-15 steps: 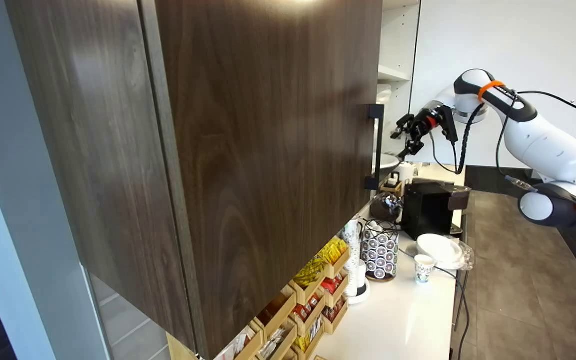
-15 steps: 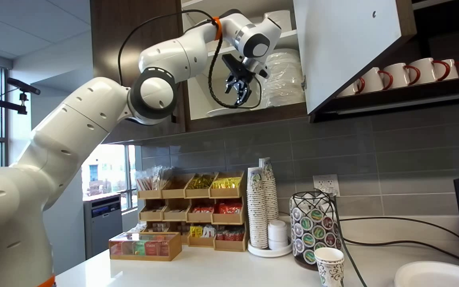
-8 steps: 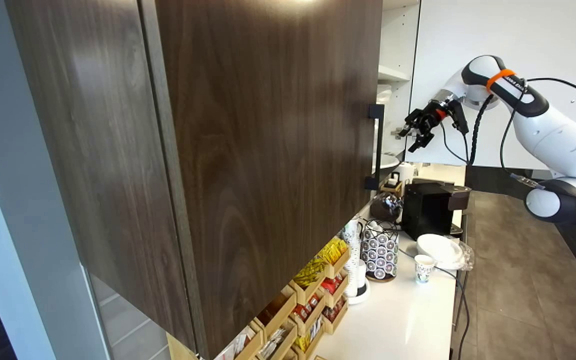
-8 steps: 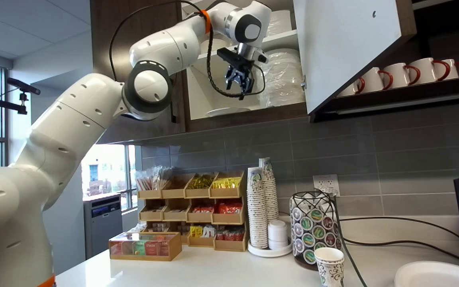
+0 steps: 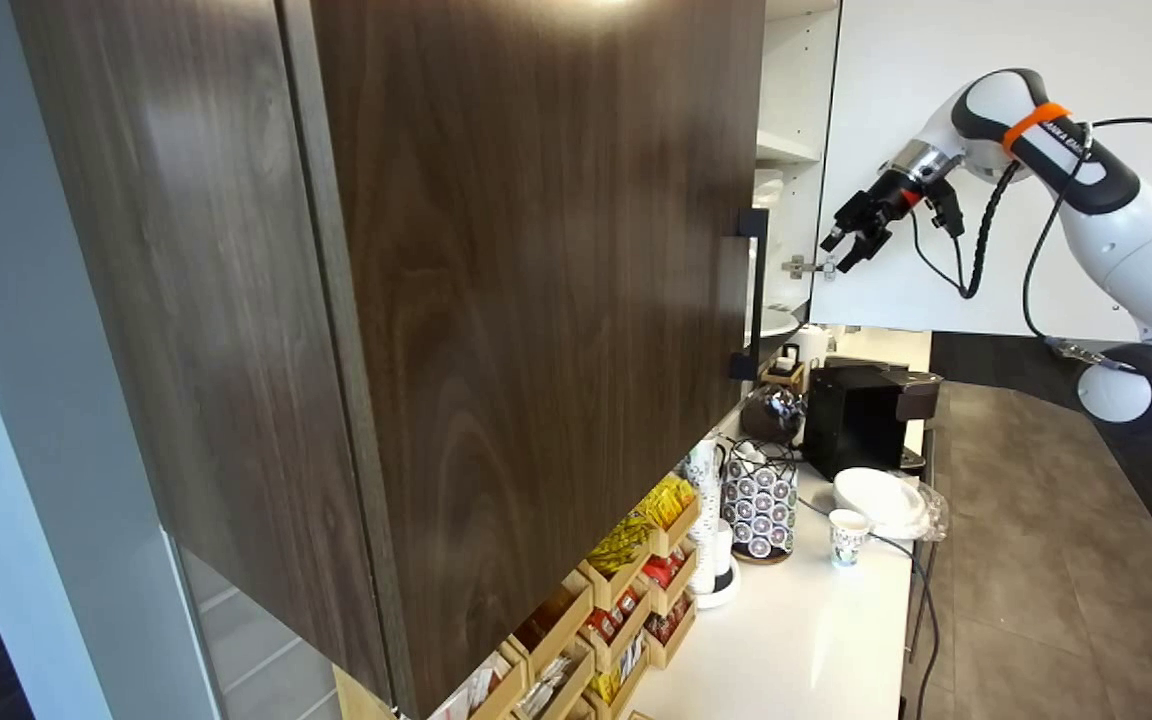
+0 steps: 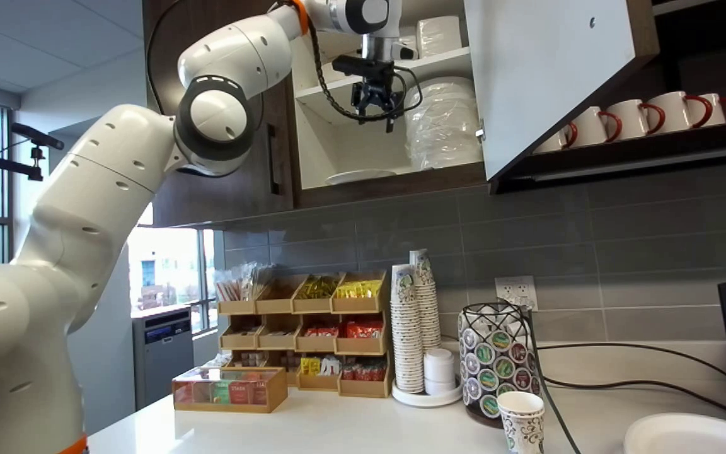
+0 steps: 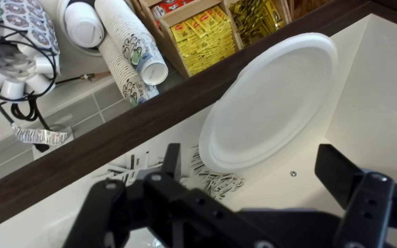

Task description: Remove the two coffee cups from the upper cabinet and put them on the counter then place the white plate on the bottom shelf of the upper cabinet

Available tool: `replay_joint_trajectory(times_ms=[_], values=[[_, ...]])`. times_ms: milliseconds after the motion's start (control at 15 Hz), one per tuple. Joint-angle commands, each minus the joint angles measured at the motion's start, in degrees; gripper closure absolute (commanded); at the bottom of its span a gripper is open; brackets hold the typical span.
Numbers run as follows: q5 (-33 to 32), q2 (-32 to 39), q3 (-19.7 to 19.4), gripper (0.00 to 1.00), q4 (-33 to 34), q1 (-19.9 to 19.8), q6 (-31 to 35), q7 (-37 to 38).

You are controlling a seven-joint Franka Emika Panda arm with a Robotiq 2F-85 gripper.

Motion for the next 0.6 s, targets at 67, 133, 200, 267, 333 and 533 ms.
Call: replay_joint_trajectory(times_ms=[67,133,200,267,333,533], values=[[-2.3,-1.5,1.0,0.00,0.0,-2.1,1.4,-6.3],[-2.4,-1.7,1.0,0.00,0.0,-2.4,1.5,-7.4],[-2.0,-1.7,1.3,0.00,0.0,-2.9,1.4,-8.1],[-1.3,-1.8,1.6,0.00,0.0,-3.4,1.3,-8.1],[-1.5,-1.9,1.6,0.00,0.0,-3.7,1.1,-8.9],[-1.7,-1.7,1.7,0.00,-0.2,-3.4,1.2,-8.0]])
